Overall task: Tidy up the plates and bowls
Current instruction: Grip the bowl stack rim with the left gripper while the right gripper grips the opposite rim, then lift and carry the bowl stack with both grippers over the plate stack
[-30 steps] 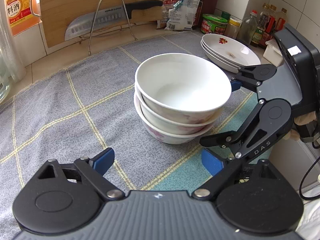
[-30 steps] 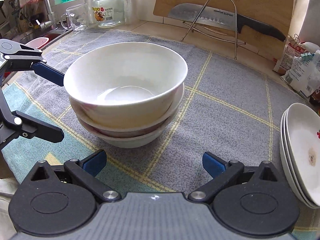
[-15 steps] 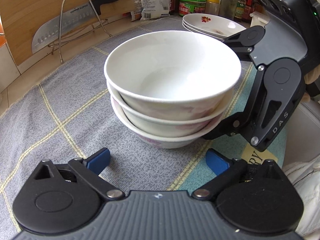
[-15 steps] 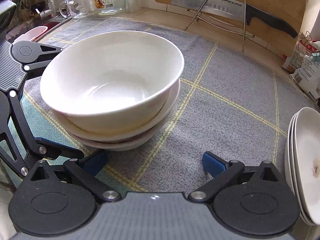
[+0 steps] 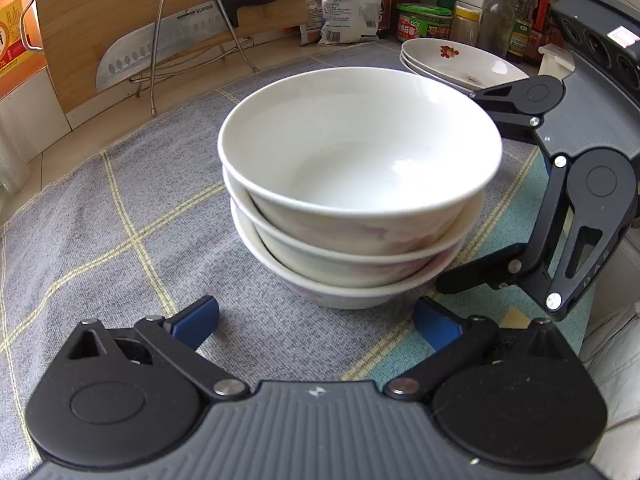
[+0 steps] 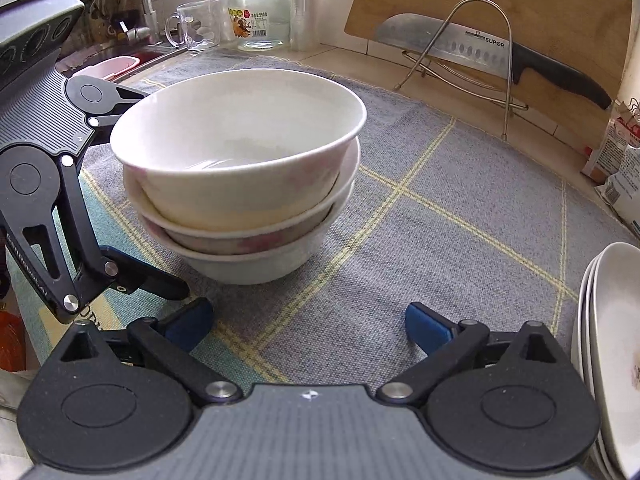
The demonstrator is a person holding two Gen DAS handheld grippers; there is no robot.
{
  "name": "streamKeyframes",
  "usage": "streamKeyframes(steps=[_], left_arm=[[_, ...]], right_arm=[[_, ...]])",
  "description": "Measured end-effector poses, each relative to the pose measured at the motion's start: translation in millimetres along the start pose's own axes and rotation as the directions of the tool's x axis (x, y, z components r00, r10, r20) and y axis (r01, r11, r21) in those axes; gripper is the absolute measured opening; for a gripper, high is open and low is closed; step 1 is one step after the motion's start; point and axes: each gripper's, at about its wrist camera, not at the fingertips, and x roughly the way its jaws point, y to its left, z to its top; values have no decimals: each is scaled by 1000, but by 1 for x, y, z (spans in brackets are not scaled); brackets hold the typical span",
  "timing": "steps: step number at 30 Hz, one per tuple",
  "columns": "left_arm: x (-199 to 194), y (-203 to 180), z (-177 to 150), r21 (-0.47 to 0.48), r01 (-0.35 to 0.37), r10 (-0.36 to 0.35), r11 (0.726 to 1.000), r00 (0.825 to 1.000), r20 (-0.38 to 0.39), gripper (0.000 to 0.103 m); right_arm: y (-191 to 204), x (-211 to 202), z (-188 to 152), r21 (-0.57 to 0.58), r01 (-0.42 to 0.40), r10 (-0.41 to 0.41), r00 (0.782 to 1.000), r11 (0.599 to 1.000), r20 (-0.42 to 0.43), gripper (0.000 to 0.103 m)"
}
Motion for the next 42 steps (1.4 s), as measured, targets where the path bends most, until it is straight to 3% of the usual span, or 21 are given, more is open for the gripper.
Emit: streamKeyframes(steps=[6, 9, 13, 16, 24, 28, 42], left_arm=[[1, 3, -1, 23, 8, -8, 1000, 1000, 11, 103], [0, -1, 0, 133, 17, -22, 991, 999, 37, 102], [-2, 1, 9, 244, 93, -103, 965, 994, 29, 99], [-1, 8, 15, 278, 128, -139, 952, 990, 21, 99], [4, 19, 21, 334, 200, -208, 921, 978, -12, 89], [6, 21, 22, 356, 232, -238, 905, 971, -28, 87], [10, 24, 26, 405, 300, -300, 864, 952, -66, 83]], right_arm=[[-5, 0, 2, -51, -34, 35, 999, 998, 3, 103], [-4, 1, 11, -108, -53, 51, 998, 993, -22, 103], [-3, -2, 21, -265, -80, 78, 997, 961, -18, 103], [-6, 0, 31, -314, -111, 110, 994, 943, -22, 103], [-1, 11, 48, -364, -211, 206, 977, 907, -54, 102], [2, 15, 50, -387, -226, 213, 974, 894, -77, 96], [2, 18, 56, -396, -253, 226, 967, 883, -113, 90]])
